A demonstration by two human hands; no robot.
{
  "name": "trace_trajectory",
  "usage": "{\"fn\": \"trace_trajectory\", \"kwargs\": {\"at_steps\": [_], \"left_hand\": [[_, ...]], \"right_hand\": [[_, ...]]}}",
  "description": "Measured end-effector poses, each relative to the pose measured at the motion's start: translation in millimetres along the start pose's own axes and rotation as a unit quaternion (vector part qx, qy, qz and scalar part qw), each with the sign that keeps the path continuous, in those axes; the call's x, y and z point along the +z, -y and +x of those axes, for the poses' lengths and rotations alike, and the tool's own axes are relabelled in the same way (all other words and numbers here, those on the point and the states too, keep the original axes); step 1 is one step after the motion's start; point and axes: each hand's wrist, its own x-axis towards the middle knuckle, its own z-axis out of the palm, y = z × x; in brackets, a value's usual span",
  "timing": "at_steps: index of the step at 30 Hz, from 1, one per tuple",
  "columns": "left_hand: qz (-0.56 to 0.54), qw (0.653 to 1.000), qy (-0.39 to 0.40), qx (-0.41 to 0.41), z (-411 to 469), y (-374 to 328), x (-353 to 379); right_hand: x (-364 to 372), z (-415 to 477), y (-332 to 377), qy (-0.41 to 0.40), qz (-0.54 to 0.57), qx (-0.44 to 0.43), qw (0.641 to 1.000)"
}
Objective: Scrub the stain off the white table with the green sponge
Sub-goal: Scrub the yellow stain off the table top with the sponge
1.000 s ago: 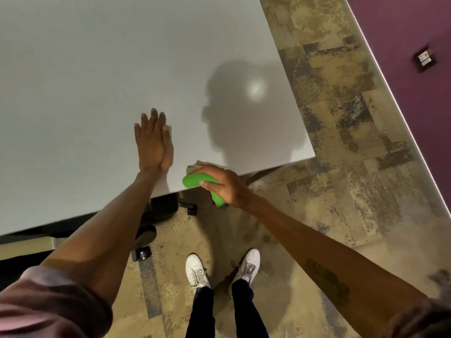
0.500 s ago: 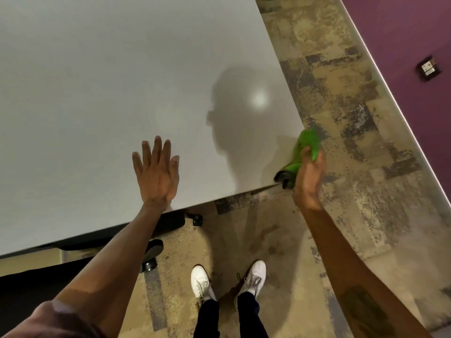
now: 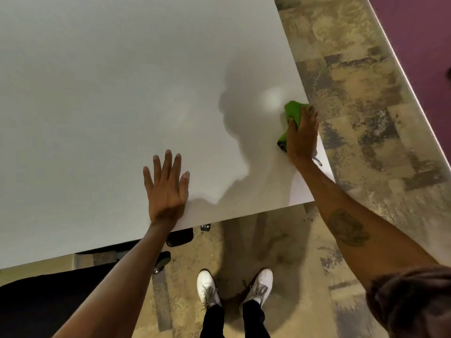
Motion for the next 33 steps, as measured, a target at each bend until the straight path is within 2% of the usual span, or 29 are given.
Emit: {"fn": "trace_trajectory", "kwargs": {"at_steps": [4,8,16,19,22,25,28,31,33], "left_hand": [[-0.002,1.000,-0.008,0.006,1,0,-1],[0.005,1.000,-0.006,0.010,0,-1,-2],[-0.005,1.000,0.017,0.002,-1,2,0],[-0.023,1.000,0.012,0.005,-1,4,-2],[-0.067,0.998,0.009,0.001,-1,2,-8],[-0.150,0.988,0.042,-0.013,0,2,-23],[-0.243,0.962,0.116,-0.051,-5,1,-43],[-0.315,0.929,0.157,-0.112,-25,-2,-65],[-0.291,0.938,0.163,-0.099,-41,-2,-78]], "right_hand": [[-3,26,-4,0.072,-0.037,-0.060,0.995],[-11,10,-10,0.147,-0.037,-0.095,0.984],[13,-120,12,0.233,0.007,-0.171,0.957],[26,-167,24,0.232,0.016,-0.232,0.945],[34,-199,30,0.274,0.002,-0.274,0.922],[35,-233,35,0.309,0.024,-0.277,0.910],[33,-269,43,0.348,0.042,-0.264,0.899],[29,-294,53,0.400,0.065,-0.194,0.894],[23,-304,61,0.393,0.080,-0.134,0.906]]}}
